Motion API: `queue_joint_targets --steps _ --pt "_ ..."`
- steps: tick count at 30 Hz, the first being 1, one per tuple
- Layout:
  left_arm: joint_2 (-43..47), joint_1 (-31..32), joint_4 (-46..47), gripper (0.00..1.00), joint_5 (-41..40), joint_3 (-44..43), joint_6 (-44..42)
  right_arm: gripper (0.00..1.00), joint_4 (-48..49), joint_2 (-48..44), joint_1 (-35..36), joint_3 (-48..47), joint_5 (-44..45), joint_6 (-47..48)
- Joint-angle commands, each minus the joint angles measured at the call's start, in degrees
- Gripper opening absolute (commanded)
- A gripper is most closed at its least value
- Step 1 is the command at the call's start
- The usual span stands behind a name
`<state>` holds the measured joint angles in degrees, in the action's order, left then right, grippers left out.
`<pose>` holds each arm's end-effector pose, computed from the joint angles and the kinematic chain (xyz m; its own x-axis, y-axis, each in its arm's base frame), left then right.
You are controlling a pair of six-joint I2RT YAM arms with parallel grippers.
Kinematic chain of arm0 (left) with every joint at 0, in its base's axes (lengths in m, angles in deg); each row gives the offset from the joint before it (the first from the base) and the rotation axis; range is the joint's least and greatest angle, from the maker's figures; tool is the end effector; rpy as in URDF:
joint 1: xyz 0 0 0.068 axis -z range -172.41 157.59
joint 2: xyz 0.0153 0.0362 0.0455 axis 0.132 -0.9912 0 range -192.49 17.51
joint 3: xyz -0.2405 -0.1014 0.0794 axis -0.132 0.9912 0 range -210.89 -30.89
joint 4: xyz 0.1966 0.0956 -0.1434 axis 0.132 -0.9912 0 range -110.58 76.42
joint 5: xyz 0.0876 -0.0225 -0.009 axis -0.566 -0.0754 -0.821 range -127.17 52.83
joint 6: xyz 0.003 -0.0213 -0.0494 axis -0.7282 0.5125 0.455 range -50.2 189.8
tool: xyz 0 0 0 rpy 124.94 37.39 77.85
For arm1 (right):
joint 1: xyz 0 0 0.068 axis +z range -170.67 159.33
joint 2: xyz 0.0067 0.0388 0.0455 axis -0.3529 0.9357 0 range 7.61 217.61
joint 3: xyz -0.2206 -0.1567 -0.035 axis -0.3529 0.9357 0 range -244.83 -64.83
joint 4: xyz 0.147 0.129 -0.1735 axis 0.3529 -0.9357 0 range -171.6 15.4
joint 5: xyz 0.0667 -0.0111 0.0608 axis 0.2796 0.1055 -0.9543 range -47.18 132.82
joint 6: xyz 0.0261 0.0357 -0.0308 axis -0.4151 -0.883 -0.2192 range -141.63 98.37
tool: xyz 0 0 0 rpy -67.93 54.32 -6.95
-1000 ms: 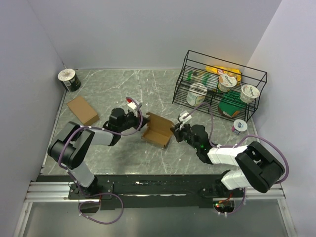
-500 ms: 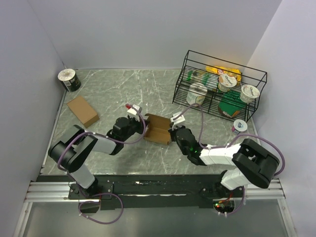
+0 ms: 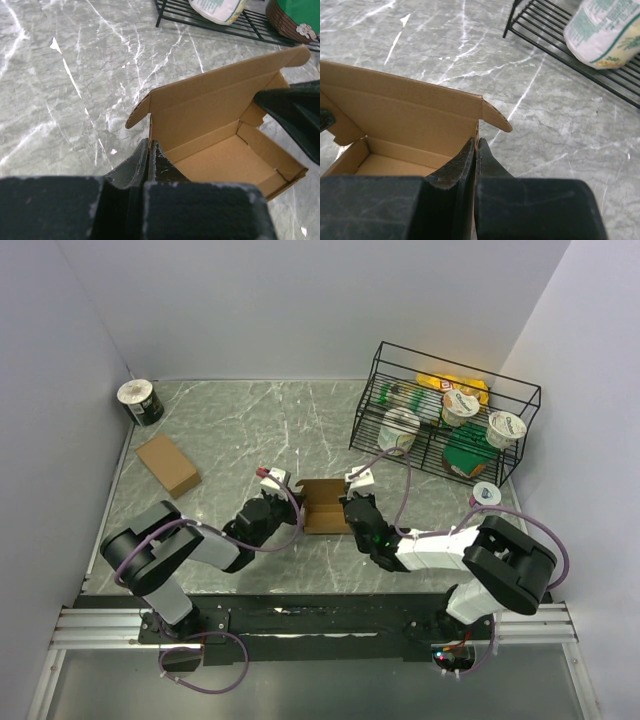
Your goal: Fold the paper box
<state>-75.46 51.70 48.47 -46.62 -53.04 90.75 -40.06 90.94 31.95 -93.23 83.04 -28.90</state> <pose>0.2041 -0.1897 0.1489 -0.3061 -0.1945 -0.9319 0.4933 0.8048 -0.3300 0.1846 0.2038 0.1745 -0.2402 -0.1549 -0.9583 -0.2105 0.9720 -0.1044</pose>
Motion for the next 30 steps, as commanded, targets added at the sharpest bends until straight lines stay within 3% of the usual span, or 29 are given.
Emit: queue_joint_targets --steps 1,10,21,30 --pt "-1.07 4.22 2.91 0.01 -0.73 0.27 4.1 0.0 2.37 1.04 3.01 -2.53 -0.94 -4.68" --pt "-1.42 6.94 5.28 0.01 -5.22 2.46 4.36 0.0 -0.26 0.96 5.47 -0.51 1.96 -8.63" --pt "-3.18 9.67 8.27 0.01 -6.54 5.45 7.7 0.0 -12.65 1.75 8.11 -2.71 4.68 -18.92" --pt "-3.97 10.37 11.08 0.01 -6.28 7.74 12.26 0.0 -12.14 1.92 8.46 -4.11 9.6 -19.02"
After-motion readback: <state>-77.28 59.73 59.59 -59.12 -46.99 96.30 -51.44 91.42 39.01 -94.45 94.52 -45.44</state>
